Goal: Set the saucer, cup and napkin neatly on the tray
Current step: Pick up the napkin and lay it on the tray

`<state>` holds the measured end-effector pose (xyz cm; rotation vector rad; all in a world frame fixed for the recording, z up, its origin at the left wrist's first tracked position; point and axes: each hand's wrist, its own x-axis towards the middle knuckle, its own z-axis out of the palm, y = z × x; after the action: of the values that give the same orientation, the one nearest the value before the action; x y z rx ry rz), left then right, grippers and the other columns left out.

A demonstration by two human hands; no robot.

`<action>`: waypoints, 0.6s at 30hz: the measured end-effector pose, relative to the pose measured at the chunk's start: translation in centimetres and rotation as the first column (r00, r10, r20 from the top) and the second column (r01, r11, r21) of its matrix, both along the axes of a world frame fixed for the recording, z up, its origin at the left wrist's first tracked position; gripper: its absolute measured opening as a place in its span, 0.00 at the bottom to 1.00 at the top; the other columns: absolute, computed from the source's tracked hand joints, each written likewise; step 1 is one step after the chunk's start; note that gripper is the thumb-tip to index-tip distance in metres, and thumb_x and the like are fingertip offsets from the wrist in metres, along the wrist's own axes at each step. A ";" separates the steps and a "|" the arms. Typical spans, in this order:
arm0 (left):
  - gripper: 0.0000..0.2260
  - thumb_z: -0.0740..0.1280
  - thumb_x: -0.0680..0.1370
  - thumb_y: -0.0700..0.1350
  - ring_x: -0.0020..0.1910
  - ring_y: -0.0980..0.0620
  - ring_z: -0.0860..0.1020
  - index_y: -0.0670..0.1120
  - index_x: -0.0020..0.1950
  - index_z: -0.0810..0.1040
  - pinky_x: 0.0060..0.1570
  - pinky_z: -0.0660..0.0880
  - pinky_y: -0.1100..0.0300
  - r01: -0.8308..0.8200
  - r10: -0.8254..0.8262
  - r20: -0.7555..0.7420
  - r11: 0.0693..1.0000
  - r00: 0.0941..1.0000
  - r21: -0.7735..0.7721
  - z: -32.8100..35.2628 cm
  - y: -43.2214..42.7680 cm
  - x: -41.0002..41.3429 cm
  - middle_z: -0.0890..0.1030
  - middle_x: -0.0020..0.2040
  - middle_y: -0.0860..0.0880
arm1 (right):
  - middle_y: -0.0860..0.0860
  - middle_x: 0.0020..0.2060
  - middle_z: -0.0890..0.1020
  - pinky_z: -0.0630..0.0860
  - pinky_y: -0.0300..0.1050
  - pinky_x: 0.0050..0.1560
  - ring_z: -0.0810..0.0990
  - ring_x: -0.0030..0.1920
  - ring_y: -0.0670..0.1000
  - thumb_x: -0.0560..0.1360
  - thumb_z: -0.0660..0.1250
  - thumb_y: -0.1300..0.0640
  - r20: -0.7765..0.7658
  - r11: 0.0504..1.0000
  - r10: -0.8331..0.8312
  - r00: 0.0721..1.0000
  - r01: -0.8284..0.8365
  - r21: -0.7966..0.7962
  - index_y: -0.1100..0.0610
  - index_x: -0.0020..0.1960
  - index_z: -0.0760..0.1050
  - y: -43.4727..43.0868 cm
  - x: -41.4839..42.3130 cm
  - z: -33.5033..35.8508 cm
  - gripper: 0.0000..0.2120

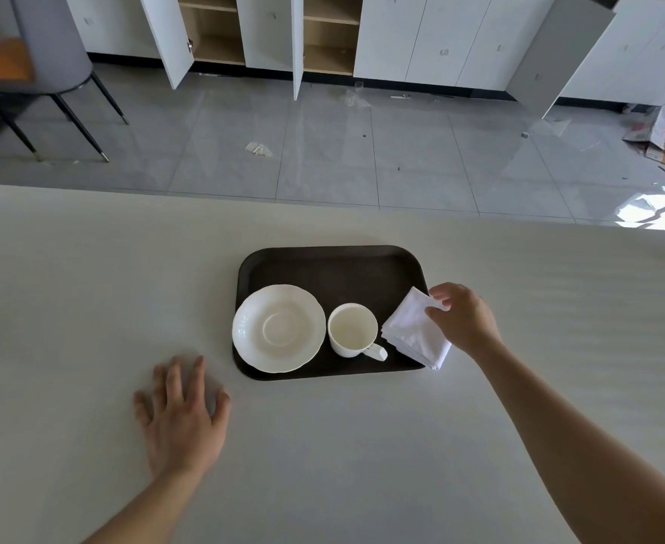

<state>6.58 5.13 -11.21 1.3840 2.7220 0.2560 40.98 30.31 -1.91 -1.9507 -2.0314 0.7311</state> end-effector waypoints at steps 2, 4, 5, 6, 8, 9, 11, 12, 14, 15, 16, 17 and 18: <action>0.32 0.53 0.74 0.61 0.77 0.40 0.58 0.49 0.75 0.68 0.73 0.53 0.35 -0.002 0.002 0.000 1.000 1.000 -0.010 0.1 0.0 0.0 0.66 0.75 0.41 | 0.49 0.53 0.82 0.71 0.44 0.45 0.80 0.53 0.54 0.74 0.70 0.58 0.005 0.997 0.014 1.000 -0.014 0.071 0.52 0.56 0.81 -0.4 -0.3 0.0 0.10; 0.32 0.53 0.74 0.61 0.77 0.40 0.58 0.48 0.75 0.68 0.73 0.53 0.35 -0.004 0.004 0.006 1.000 1.000 -0.011 0.2 0.0 0.1 0.66 0.76 0.41 | 0.50 0.52 0.82 0.71 0.43 0.44 0.80 0.52 0.53 0.75 0.69 0.59 0.001 0.992 0.039 0.999 -0.038 0.119 0.52 0.55 0.82 -0.9 -0.7 0.2 0.09; 0.32 0.53 0.74 0.61 0.77 0.39 0.58 0.48 0.75 0.68 0.73 0.53 0.35 -0.003 0.003 0.007 1.000 1.000 -0.012 0.2 0.0 0.1 0.66 0.76 0.41 | 0.49 0.51 0.83 0.71 0.43 0.43 0.80 0.50 0.53 0.75 0.69 0.59 -0.006 0.989 0.051 0.999 -0.050 0.137 0.52 0.54 0.82 -1.1 -0.9 0.3 0.09; 0.32 0.52 0.74 0.61 0.77 0.39 0.58 0.48 0.75 0.68 0.73 0.53 0.35 -0.003 0.003 0.006 1.000 1.000 -0.015 0.3 0.0 0.1 0.66 0.76 0.41 | 0.49 0.50 0.83 0.72 0.43 0.43 0.80 0.50 0.53 0.75 0.70 0.59 -0.016 0.987 0.060 0.998 -0.057 0.149 0.52 0.54 0.82 -1.2 -1.2 0.3 0.09; 0.32 0.52 0.74 0.61 0.77 0.40 0.57 0.49 0.75 0.68 0.73 0.52 0.36 -0.002 0.002 0.007 1.000 1.000 -0.021 0.4 0.0 0.1 0.65 0.76 0.42 | 0.49 0.49 0.84 0.74 0.44 0.44 0.81 0.49 0.52 0.75 0.70 0.60 -0.046 0.986 0.074 0.996 -0.066 0.152 0.52 0.53 0.82 -1.5 -1.7 0.5 0.09; 0.32 0.52 0.74 0.61 0.77 0.40 0.57 0.49 0.75 0.68 0.73 0.52 0.36 -0.002 0.003 0.008 1.000 1.000 -0.021 0.4 0.0 0.1 0.65 0.76 0.42 | 0.49 0.49 0.84 0.76 0.45 0.46 0.81 0.48 0.52 0.75 0.70 0.61 -0.063 0.987 0.081 0.995 -0.072 0.145 0.52 0.53 0.82 -1.6 -2.0 0.6 0.09; 0.32 0.52 0.74 0.61 0.78 0.39 0.57 0.49 0.75 0.68 0.73 0.52 0.36 -0.002 0.002 0.009 1.000 1.000 -0.023 0.5 0.0 0.1 0.65 0.76 0.42 | 0.48 0.47 0.85 0.78 0.46 0.50 0.82 0.48 0.51 0.75 0.70 0.61 -0.097 0.988 0.094 0.991 -0.081 0.132 0.52 0.53 0.82 -1.8 -2.6 0.8 0.09; 0.32 0.53 0.74 0.61 0.77 0.39 0.57 0.49 0.75 0.68 0.73 0.52 0.36 -0.001 0.001 0.008 1.000 1.000 -0.025 0.4 0.0 0.1 0.66 0.76 0.41 | 0.48 0.46 0.85 0.78 0.45 0.50 0.82 0.47 0.51 0.75 0.70 0.61 -0.112 0.989 0.097 0.989 -0.082 0.126 0.52 0.53 0.82 -1.8 -2.8 0.9 0.09; 0.32 0.53 0.74 0.61 0.77 0.39 0.58 0.49 0.75 0.68 0.73 0.52 0.36 0.000 0.000 0.007 1.000 1.000 -0.023 0.4 0.0 0.1 0.66 0.76 0.41 | 0.47 0.44 0.85 0.77 0.44 0.49 0.82 0.46 0.50 0.76 0.69 0.59 -0.134 0.990 0.102 0.986 -0.087 0.109 0.52 0.54 0.82 -1.7 -3.3 1.2 0.09; 0.31 0.53 0.74 0.61 0.77 0.39 0.58 0.49 0.75 0.68 0.73 0.52 0.35 0.000 0.000 0.008 1.000 1.000 -0.020 0.4 0.0 0.1 0.66 0.76 0.41 | 0.46 0.43 0.85 0.76 0.44 0.48 0.81 0.46 0.49 0.76 0.69 0.58 -0.143 0.991 0.106 0.984 -0.092 0.099 0.52 0.54 0.82 -1.5 -3.6 1.4 0.08; 0.31 0.53 0.75 0.61 0.77 0.39 0.58 0.49 0.75 0.68 0.73 0.52 0.35 -0.001 0.002 0.010 1.000 1.000 -0.016 0.3 0.0 0.1 0.66 0.75 0.41 | 0.46 0.43 0.85 0.75 0.43 0.47 0.81 0.46 0.49 0.76 0.70 0.58 -0.158 0.991 0.109 0.981 -0.096 0.089 0.52 0.54 0.82 -1.3 -4.0 1.6 0.08; 0.31 0.53 0.75 0.61 0.77 0.39 0.58 0.49 0.75 0.68 0.73 0.52 0.35 -0.003 0.003 0.011 1.000 1.000 -0.015 0.3 0.0 0.1 0.66 0.76 0.42 | 0.46 0.42 0.85 0.74 0.42 0.47 0.82 0.46 0.48 0.76 0.70 0.57 -0.180 0.992 0.109 0.978 -0.097 0.077 0.52 0.53 0.83 -1.0 -4.4 1.8 0.07; 0.31 0.52 0.75 0.61 0.77 0.39 0.58 0.49 0.75 0.68 0.73 0.52 0.35 -0.004 0.005 0.013 1.000 1.000 -0.015 0.3 0.0 0.1 0.66 0.76 0.42 | 0.46 0.42 0.85 0.73 0.41 0.47 0.82 0.46 0.48 0.75 0.70 0.56 -0.200 0.993 0.108 0.974 -0.096 0.067 0.52 0.53 0.83 -0.6 -4.9 2.1 0.07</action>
<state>6.64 5.13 -10.93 1.3676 2.7111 0.2435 36.04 29.71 0.22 -1.6755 -2.0163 0.8481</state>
